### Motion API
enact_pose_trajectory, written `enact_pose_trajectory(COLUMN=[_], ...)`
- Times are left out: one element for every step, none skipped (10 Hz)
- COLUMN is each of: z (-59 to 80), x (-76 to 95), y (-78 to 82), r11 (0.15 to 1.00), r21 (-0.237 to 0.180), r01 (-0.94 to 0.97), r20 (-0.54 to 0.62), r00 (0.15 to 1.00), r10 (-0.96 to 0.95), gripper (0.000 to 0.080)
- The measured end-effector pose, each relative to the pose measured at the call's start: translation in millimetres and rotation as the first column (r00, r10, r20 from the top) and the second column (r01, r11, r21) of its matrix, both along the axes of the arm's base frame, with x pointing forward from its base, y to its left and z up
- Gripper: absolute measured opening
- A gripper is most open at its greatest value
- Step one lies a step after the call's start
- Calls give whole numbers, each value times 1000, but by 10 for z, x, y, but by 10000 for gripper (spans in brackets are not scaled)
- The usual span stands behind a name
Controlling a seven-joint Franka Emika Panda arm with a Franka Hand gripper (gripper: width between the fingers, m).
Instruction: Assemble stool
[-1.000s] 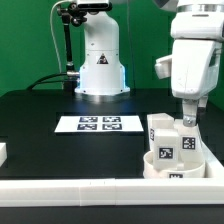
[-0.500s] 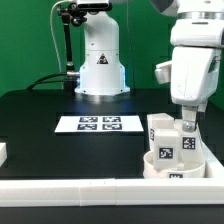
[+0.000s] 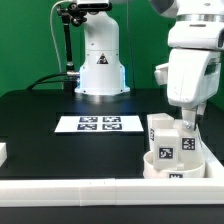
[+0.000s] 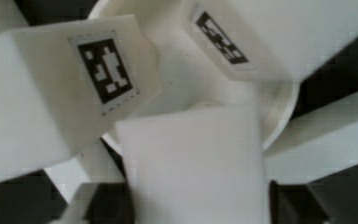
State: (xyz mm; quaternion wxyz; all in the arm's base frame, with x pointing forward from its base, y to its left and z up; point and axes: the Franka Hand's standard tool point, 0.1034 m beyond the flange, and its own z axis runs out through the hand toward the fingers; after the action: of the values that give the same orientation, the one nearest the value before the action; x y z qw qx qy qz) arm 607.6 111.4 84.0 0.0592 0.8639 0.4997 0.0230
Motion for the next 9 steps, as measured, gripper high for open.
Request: enact_pose_trajectory(z=[0, 0, 1, 1, 0, 0, 0, 0, 0], x=[1, 1, 2, 2, 2, 1, 1, 1, 1], y=[-1, -2, -6, -6, -6, -6, -6, -6, -6], r11=[1000, 999, 999, 997, 989, 975, 963, 935, 903], r21=[0, 4, 4, 7, 16, 24, 30, 41, 51], r01=[5, 36, 37, 72, 149, 223, 267, 353, 426], r20=[1, 3, 3, 6, 11, 15, 17, 21, 24], r00=[1000, 999, 999, 997, 989, 975, 964, 935, 904], r10=[-5, -36, -37, -72, -149, -223, -267, -354, -428], gripper=[336, 337, 337, 337, 337, 337, 337, 337, 337])
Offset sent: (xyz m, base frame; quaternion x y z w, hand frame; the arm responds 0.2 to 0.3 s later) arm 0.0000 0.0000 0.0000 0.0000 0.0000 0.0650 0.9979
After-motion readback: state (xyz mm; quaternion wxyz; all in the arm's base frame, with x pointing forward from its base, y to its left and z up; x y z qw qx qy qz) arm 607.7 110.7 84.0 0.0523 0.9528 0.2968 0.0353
